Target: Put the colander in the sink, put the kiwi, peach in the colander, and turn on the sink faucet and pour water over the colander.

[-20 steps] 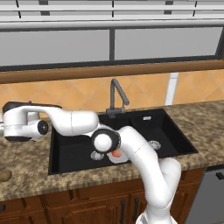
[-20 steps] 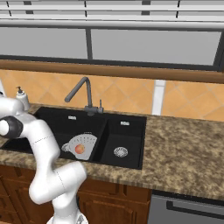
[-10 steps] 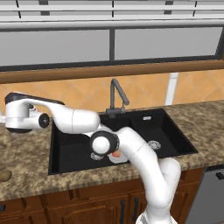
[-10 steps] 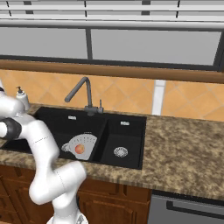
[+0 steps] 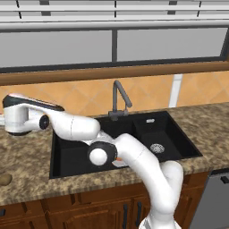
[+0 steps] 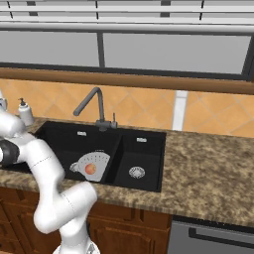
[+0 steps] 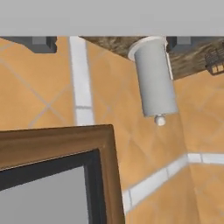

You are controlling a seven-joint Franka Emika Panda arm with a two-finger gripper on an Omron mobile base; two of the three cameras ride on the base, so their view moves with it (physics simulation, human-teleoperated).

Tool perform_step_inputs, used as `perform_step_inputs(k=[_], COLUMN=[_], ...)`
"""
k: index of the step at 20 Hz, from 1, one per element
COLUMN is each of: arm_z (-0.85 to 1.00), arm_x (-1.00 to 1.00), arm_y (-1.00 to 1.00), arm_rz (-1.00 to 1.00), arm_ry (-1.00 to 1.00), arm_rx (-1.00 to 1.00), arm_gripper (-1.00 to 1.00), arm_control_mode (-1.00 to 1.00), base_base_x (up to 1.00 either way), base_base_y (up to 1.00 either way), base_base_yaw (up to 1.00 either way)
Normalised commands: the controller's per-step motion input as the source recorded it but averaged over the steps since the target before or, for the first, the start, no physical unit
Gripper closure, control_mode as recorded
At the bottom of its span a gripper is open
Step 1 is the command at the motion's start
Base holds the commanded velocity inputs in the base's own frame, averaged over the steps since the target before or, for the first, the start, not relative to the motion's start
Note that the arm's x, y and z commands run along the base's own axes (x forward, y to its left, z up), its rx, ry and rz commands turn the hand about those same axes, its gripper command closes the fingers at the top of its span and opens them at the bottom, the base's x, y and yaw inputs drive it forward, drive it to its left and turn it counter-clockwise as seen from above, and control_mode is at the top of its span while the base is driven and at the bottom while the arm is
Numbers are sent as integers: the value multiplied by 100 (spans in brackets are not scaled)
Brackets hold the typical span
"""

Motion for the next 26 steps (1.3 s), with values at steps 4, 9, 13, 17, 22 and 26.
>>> perform_step_inputs(k=[4, 9, 13, 17, 22, 26], arm_z=[67, 73, 95, 63, 18, 49], arm_x=[24, -12, -71, -96, -86, -75], arm_y=[70, 86, 48, -11, -71, -46], arm_rz=[-11, -34, -26, -19, -13, -11], arm_ry=[-10, -2, 4, 12, 26, 38], arm_rx=[-21, -21, -14, -9, -9, -6], arm_gripper=[-100, -100, -100, -100, -100, -100], arm_control_mode=[-100, -100, -100, -100, -100, -100], base_base_x=[0, 0, 0, 0, 0, 0], base_base_y=[0, 0, 0, 0, 0, 0], base_base_yaw=[0, 0, 0, 0, 0, 0])
